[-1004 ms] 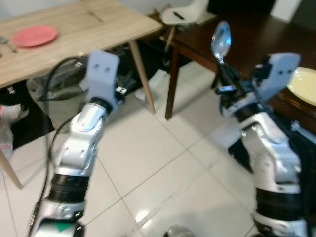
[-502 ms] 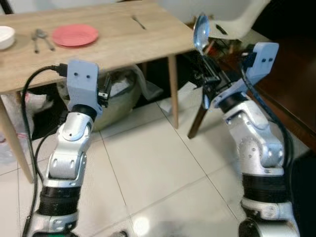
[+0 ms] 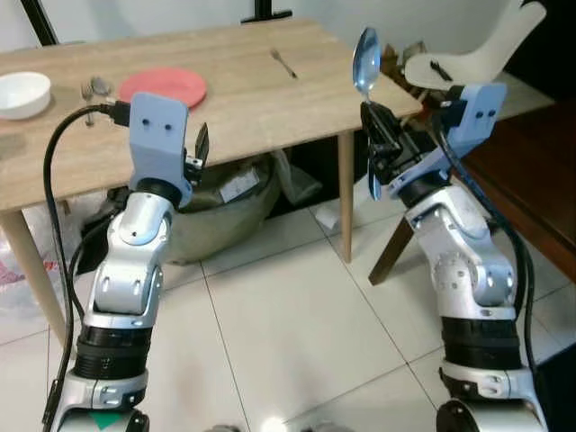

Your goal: Setting the table

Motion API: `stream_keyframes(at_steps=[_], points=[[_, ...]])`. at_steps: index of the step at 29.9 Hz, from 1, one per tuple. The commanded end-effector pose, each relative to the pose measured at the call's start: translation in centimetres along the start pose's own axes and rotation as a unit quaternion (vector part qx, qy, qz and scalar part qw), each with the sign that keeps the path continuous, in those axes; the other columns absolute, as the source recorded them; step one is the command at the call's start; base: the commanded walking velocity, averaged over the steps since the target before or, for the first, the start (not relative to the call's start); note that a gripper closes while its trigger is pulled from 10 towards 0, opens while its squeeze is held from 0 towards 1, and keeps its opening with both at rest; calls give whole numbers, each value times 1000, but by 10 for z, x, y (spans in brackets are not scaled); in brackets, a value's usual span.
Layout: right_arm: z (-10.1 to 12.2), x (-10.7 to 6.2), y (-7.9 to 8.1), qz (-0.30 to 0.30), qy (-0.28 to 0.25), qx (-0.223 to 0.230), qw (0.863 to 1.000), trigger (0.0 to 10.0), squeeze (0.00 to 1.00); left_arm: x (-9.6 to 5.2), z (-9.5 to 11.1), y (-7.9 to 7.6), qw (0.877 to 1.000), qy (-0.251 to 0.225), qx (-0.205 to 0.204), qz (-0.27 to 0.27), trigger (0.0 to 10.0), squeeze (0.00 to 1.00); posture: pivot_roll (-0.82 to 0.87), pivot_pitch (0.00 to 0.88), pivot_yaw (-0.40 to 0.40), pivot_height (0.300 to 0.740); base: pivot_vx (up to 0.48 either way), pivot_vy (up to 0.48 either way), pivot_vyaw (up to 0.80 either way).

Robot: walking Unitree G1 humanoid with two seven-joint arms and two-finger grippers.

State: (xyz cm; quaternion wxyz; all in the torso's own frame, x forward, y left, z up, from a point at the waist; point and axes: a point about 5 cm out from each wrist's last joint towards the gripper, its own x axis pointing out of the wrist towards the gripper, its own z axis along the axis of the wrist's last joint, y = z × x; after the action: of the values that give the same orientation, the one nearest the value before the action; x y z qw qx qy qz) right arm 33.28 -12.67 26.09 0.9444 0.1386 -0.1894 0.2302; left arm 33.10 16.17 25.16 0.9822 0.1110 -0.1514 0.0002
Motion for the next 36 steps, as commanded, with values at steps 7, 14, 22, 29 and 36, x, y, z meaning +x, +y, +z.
stream_keyframes(at_steps=[7,14,22,29,36], points=[[2,0,-4,-9,-10,3,1000,10000,0,4,0,-3,1000,0,5,-4,10000,16,-89,26,41,740,480,0,0],[4,0,-7,-19,-14,0,1000,10000,0,4,0,-3,1000,-1,5,-5,10000,16,-91,24,44,740,480,0,0],[6,1,-10,-23,-18,-4,1000,10000,0,5,0,-3,1000,-2,5,-5,10000,20,-89,21,43,740,480,0,0],[10,3,-15,-28,-22,-19,999,10000,0,6,0,-3,1000,-4,7,-5,10000,24,-92,20,46,740,480,0,0],[14,5,-20,-23,-19,-45,999,10000,0,7,0,-2,1000,-6,6,-5,10000,24,-91,20,41,740,480,0,0]])
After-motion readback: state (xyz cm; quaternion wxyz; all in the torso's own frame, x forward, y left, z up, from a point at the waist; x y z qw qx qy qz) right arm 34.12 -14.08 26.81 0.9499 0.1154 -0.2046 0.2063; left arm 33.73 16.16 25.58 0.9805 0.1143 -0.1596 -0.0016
